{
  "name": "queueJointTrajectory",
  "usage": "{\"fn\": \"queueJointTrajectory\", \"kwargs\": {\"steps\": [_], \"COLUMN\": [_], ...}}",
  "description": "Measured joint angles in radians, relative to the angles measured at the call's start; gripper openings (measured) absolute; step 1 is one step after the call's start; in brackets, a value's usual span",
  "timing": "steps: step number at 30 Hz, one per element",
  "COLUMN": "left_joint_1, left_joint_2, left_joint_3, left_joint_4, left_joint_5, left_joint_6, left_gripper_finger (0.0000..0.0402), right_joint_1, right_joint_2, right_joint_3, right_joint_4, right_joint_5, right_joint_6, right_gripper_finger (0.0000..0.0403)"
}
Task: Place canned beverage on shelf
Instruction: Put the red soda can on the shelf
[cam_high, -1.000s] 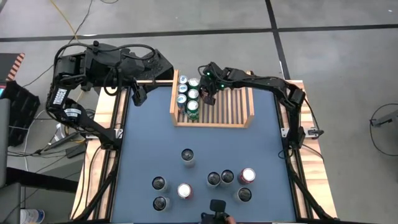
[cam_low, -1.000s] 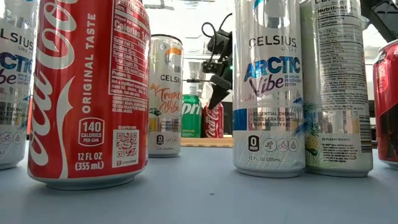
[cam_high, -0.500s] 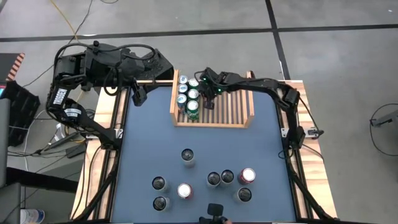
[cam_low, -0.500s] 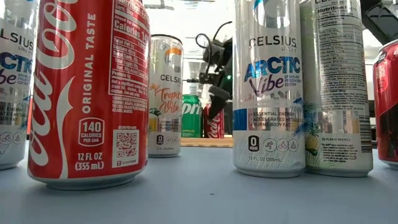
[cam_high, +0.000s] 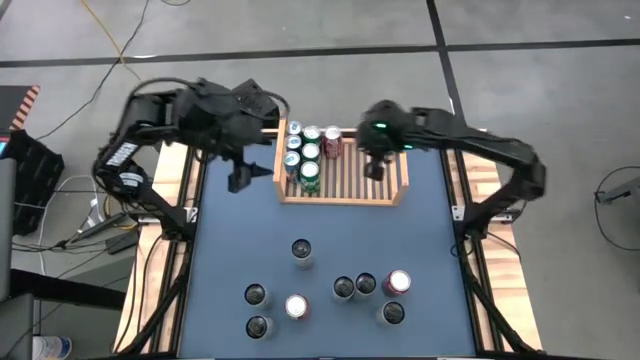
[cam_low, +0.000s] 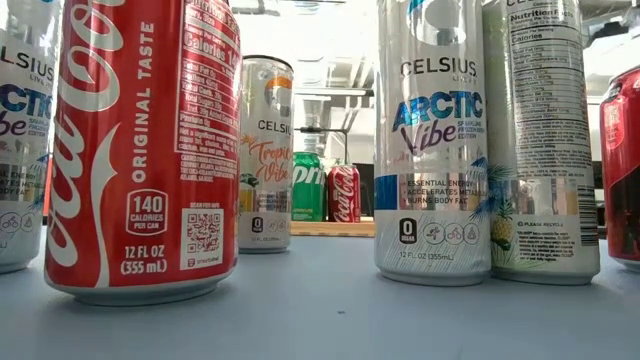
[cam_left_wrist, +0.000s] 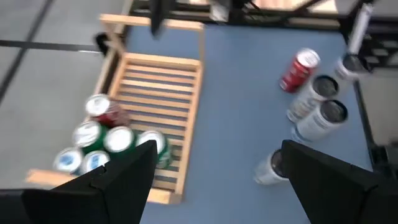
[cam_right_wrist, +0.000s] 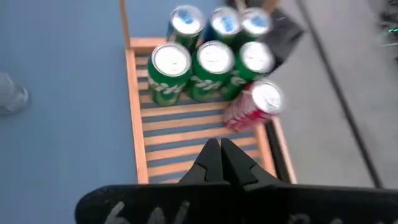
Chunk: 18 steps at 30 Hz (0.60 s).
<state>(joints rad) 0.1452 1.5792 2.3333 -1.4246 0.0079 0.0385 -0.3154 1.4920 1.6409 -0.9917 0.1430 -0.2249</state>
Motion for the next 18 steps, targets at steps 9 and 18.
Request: {"fn": "queueJointTrajectory", "kwargs": {"steps": [9,18], "left_joint_1": [-0.182,-0.457], "left_joint_2": [0.132,0.182], "left_joint_3": [0.000,0.001], "left_joint_4": [-0.026,-0.013], "left_joint_5": [0.063,0.023], "left_joint_6": [-0.025,-0.155], "left_gripper_finger": [0.0328,0.0328], "right_joint_1": [0.121,0.181], "right_joint_2": [-0.215,-0.263], "right_joint_3": [0.000,0.000], "right_joint_4": [-0.095,-0.191], "right_joint_5": [0.043,0.043], "right_joint_6": [0.213,0.311], "right_gripper_finger": [0.0000,0.0000]}}
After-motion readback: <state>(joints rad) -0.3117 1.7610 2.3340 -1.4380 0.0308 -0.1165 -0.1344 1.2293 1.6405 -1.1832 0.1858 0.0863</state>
